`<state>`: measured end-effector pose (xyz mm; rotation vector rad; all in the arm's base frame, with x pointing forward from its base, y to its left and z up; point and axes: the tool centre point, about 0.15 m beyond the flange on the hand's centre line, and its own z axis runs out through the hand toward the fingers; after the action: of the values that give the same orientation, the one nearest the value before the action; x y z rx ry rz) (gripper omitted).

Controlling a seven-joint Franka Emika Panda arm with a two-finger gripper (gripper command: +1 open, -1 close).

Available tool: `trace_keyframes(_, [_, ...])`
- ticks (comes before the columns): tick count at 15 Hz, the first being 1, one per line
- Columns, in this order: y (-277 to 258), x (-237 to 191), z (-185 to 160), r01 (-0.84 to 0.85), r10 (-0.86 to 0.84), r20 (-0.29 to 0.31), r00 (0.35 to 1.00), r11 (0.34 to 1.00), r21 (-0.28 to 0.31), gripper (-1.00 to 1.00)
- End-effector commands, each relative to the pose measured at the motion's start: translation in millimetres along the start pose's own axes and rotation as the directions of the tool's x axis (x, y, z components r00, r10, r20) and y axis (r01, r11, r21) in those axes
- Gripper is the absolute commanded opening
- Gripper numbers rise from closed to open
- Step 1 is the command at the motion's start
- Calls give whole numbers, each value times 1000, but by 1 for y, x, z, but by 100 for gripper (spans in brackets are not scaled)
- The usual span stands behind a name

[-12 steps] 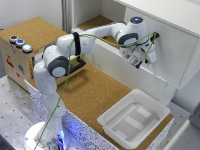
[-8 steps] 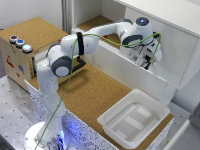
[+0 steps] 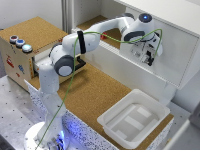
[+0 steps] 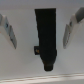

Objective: Grasp the door handle and slide the door to the left

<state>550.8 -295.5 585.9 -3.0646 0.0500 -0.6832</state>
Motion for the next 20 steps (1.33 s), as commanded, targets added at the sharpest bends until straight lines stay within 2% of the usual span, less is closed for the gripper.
trace_keyframes(1, [3,27,-3,49,-51,79,996,998,24,100])
trace_keyframes(2, [5,29,-2,40,-42,78,996,999,23,100])
trace_keyframes(3, [6,31,0,39,-40,76,996,999,20,-100])
trace_keyframes(9, [21,41,4,81,-78,71,994,996,-39,-100])
trace_keyframes(14, [27,38,5,112,-107,78,991,992,-58,-100])
trace_keyframes(17, [31,38,10,99,-94,87,992,994,-50,-100])
trace_keyframes(20, [23,33,13,87,-85,97,992,996,-17,-100])
